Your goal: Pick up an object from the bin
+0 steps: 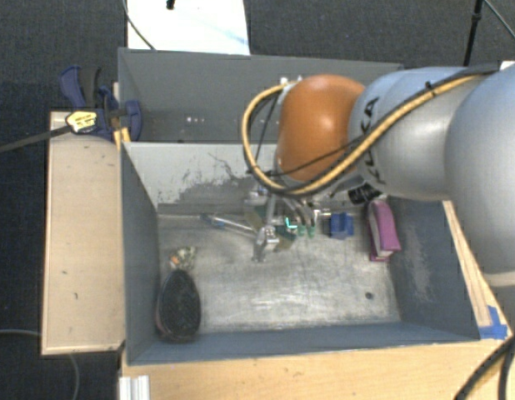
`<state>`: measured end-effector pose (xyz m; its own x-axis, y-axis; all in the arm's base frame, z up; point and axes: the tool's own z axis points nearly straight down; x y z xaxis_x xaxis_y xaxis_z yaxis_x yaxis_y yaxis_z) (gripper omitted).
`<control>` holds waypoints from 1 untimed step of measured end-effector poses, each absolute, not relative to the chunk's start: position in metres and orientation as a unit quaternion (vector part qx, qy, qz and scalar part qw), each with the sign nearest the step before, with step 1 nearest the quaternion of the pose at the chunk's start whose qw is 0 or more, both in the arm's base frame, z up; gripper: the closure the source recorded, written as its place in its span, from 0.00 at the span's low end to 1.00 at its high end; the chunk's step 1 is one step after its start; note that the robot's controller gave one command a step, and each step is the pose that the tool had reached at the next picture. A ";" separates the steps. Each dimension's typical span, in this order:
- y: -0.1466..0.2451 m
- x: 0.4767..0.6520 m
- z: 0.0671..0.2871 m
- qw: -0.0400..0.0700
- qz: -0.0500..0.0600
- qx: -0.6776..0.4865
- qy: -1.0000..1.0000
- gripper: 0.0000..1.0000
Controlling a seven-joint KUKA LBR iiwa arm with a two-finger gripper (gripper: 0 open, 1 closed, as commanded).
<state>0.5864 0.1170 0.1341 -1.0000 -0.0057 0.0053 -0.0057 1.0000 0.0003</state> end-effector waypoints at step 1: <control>0.090 0.593 0.073 -0.004 -0.002 -0.033 -0.999 0.00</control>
Offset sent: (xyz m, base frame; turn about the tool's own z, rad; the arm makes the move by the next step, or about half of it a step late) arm 0.0032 -0.0266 -0.0641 0.0748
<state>0.5927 0.0903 0.0726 -0.9978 0.0662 -0.0087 0.0662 0.9978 0.0044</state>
